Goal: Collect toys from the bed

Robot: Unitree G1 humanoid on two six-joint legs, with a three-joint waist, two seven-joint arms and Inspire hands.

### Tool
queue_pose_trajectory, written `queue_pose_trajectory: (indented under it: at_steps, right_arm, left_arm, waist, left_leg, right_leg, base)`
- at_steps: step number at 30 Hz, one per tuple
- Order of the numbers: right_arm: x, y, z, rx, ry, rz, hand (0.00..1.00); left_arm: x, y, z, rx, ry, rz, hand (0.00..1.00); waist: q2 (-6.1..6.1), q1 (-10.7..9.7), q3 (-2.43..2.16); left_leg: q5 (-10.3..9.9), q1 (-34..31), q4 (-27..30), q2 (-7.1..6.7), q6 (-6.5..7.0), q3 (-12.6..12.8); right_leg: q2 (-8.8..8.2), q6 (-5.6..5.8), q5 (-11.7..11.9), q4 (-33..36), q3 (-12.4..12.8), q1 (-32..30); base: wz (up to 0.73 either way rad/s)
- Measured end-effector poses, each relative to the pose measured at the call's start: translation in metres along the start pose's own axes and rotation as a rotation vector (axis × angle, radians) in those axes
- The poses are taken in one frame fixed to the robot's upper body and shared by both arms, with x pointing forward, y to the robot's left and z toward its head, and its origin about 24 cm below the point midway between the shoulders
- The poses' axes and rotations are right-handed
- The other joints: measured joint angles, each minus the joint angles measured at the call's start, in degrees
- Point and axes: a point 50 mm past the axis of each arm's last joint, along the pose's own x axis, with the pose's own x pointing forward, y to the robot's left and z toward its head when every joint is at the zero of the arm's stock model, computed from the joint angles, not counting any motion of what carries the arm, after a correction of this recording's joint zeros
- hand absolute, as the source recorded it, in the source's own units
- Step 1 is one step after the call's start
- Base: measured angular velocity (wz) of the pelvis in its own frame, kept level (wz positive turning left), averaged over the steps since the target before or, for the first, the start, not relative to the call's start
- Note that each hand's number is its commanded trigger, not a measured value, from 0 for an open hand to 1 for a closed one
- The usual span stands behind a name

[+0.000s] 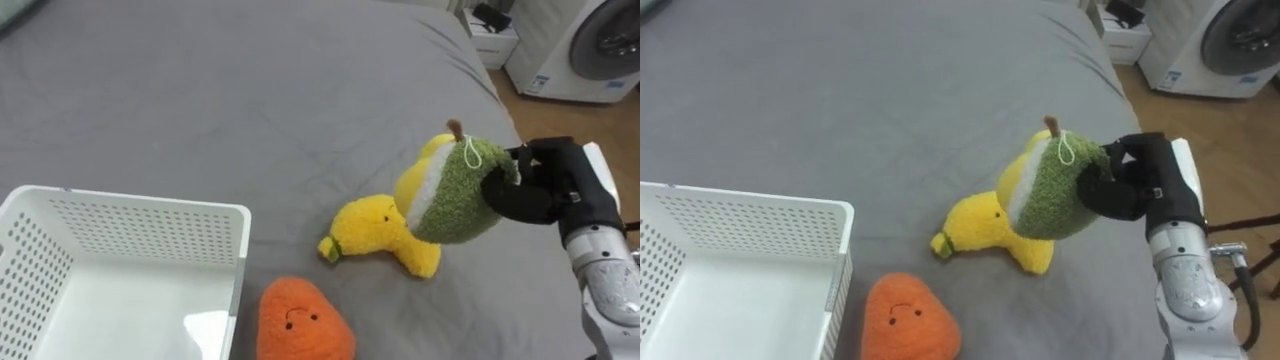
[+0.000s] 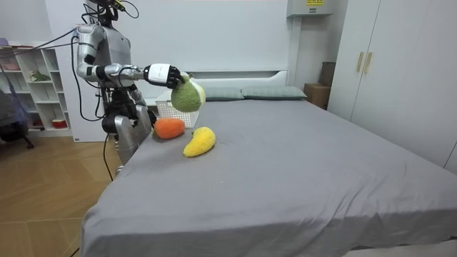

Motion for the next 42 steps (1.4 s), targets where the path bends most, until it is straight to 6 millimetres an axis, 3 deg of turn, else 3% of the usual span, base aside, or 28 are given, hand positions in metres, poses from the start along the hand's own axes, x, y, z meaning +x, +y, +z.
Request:
queue_pose_trajectory:
  at_steps: [9,13,18,22,24,27,33,42]
  right_arm:
    - [0.019,0.01,0.037,-0.029,-0.131,0.074,1.0]
    - [0.021,0.031,0.05,-0.041,-0.179,0.161,1.0]
    - [0.021,0.051,0.058,-0.043,-0.2,0.262,1.0]
    - [0.023,0.069,0.069,-0.04,-0.239,0.326,1.0]
    - [0.021,0.077,0.072,-0.041,-0.253,0.359,1.0]
    - [0.02,0.085,0.076,-0.047,-0.268,0.405,1.0]
    - [0.015,0.099,0.078,-0.065,-0.282,0.472,1.0]
    - [0.02,0.122,0.104,-0.072,-0.353,0.537,1.0]
  left_arm:
    - [0.0,-0.001,0.0,0.008,0.006,0.002,0.0]
    - [0.0,-0.002,-0.001,0.018,0.014,0.002,0.0]
    - [0.0,-0.005,0.004,0.067,-0.003,-0.001,0.0]
    - [0.0,-0.008,0.011,0.09,-0.025,-0.012,0.0]
    - [0.0,-0.009,0.014,0.102,-0.039,-0.016,0.0]
    - [0.0,-0.01,0.015,0.134,-0.052,-0.017,0.0]
    - [-0.001,-0.011,0.016,0.148,-0.057,-0.019,0.0]
    - [0.001,-0.008,0.025,0.214,-0.077,0.001,0.0]
  waist:
    - [1.07,2.5,0.31]
    - [1.38,4.0,0.38]
    - [0.78,6.6,0.03]
    - [0.09,7.8,0.32]
    - [-0.19,8.5,0.14]
    - [-0.82,9.2,0.34]
    - [-0.85,10.8,0.41]
    - [-1.4,14.0,0.63]
  left_leg:
    - [0.1,-0.5,0.2,-0.24,0.05,-2.3]
    - [0.1,-0.7,0.2,-0.34,0.07,-3.3]
    - [0.2,-1.0,0.3,-0.38,0.15,-3.9]
    - [0.2,-1.0,0.9,-0.5,0.15,-5.3]
    - [0.2,-1.1,1.0,-0.59,0.15,-5.7]
    - [0.2,-1.4,1.2,-0.82,0.17,-6.5]
    - [0.3,-1.7,1.4,-1.33,0.37,-7.7]
    - [0.5,-3.0,1.5,-1.46,0.41,-8.3]
  right_leg:
    - [-0.26,-0.02,0.0,-0.4,-2.1,0.6]
    - [-0.42,-0.01,0.0,-0.4,-3.4,0.8]
    - [-0.53,0.0,0.0,-0.4,-4.5,1.0]
    - [-0.66,0.0,0.0,-0.6,-5.8,2.0]
    - [-0.76,0.0,0.0,-0.8,-6.5,2.2]
    - [-0.86,0.0,0.0,-1.3,-7.1,2.8]
    - [-1.26,0.07,0.0,-1.3,-8.1,2.8]
    - [-1.36,0.14,-0.1,-1.4,-8.8,1.8]
  base:
    - [0.13]
    - [0.13]
    - [0.1]
    - [0.18]
    - [0.15]
    - [0.13]
    - [0.07]
    - [0.03]
